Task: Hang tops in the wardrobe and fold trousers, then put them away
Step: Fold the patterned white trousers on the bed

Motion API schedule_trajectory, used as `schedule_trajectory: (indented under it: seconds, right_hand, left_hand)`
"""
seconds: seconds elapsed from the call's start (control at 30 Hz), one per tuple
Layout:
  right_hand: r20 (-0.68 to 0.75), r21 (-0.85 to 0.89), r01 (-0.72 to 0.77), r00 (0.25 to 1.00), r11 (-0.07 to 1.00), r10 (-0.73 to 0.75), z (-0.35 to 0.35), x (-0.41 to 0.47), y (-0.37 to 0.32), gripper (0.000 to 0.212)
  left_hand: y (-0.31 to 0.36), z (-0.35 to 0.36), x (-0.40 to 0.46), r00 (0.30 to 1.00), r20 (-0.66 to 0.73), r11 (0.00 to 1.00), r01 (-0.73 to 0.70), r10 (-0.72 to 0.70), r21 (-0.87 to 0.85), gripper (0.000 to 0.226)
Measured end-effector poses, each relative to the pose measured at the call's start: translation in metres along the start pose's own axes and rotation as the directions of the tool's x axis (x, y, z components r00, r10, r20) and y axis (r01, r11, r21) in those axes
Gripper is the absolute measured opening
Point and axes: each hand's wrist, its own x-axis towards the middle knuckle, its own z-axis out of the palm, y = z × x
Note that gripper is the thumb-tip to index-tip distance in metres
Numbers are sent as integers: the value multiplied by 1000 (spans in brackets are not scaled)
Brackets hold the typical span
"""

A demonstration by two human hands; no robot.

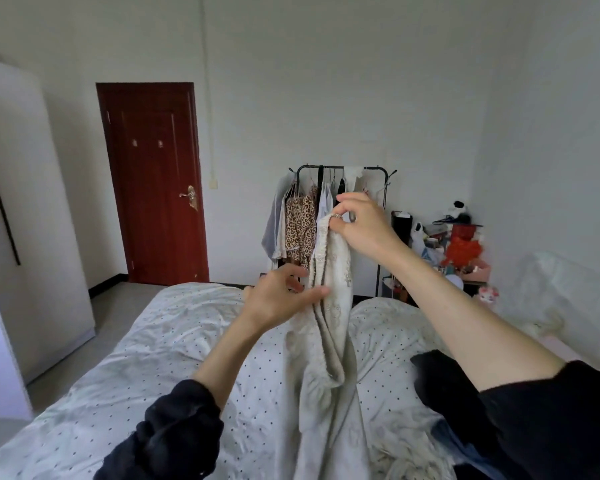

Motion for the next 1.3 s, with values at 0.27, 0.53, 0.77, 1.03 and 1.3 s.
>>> schedule_trajectory:
  seconds: [0.27, 0.53, 0.77, 1.03, 1.3]
  right_hand:
    - [43, -105, -90, 995, 990, 95, -17, 1, 27, 9]
    - [108, 38, -284, 954, 958, 279, -38, 5, 59, 20]
    - [155, 260, -268, 960, 928, 234, -44, -2, 69, 17]
    - [460, 401, -378, 871, 834, 174, -63, -21, 105, 17]
    - [470, -3, -249, 855, 969, 221, -62, -37, 105, 45]
  left_hand:
    - [-32, -4, 16, 961, -120, 896, 275, -249, 348, 17]
    - [-34, -36, 32, 981, -135, 911, 182, -141, 369, 19]
    - [-50, -29, 34, 961, -152, 938, 260, -230, 228, 17]
    - [-51, -48, 26, 996, -86, 982, 0, -16, -189, 21]
    - [-65, -36, 32, 977, 123, 958, -195, 172, 211, 32]
